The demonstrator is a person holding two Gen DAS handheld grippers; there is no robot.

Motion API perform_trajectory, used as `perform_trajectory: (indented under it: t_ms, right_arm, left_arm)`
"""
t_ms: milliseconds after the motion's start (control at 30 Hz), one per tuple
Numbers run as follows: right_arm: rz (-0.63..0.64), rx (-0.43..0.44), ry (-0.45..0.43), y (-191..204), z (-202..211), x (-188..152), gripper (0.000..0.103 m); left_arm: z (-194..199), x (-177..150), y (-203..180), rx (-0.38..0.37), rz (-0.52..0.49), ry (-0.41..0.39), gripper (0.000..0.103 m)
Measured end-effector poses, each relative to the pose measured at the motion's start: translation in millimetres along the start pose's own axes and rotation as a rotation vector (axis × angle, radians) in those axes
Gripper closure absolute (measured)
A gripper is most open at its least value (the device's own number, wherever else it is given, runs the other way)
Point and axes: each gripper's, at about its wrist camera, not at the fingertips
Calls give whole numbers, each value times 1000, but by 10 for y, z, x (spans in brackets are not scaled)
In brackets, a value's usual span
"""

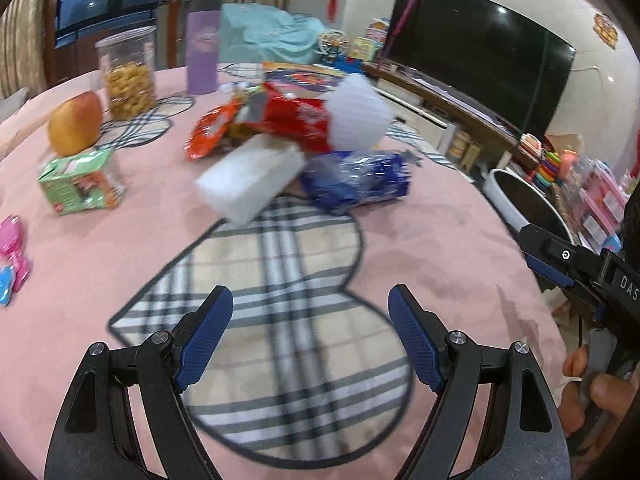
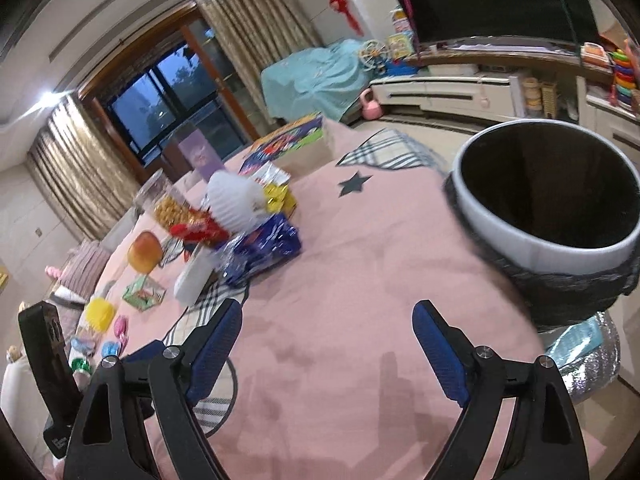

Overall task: Collect trash
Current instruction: 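Move both tools back over the table toward the foam block and blue bag, then grasp the blue plastic bag with the right tool while the left tool grasps the white foam block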

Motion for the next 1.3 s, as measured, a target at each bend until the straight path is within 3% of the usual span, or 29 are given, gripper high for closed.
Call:
perform_trajectory:
  t_ms: [267, 633, 1100, 1167, 1233, 1267, 1300]
  right_arm:
    - [59, 32, 39, 227, -204, -57, 14]
    - [80, 59, 59, 399, -501, 62, 14]
    - [27, 92, 100, 391, -1068, 298, 16]
    - [16, 101, 111, 367, -1141, 308, 22]
    - [3, 107, 135, 338, -1225, 307, 40]
    - [-4, 114, 141, 330, -1244, 301, 42]
    - [-8, 119, 142, 320, -1253, 294, 49]
  left_arm:
    - [-2, 26, 330, 41, 43, 9, 21]
    - [-190, 225, 536, 53, 16, 31, 19]
    - [-585, 567, 657, 21, -10, 40, 17]
    - [-628, 585, 640, 16, -14, 43, 17]
    - [-671, 595, 618, 11, -24, 46, 17]
    - [-690, 597, 600, -1, -31, 49, 18]
    - [-689, 592, 575, -10, -39, 47, 26]
Point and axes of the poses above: each gripper's, at about its wrist camera, not at the fingertips, and z roughly against the way its jaws point, y to its left, x to its top, and after that the axes turned 4 degrees about -y, right-handed
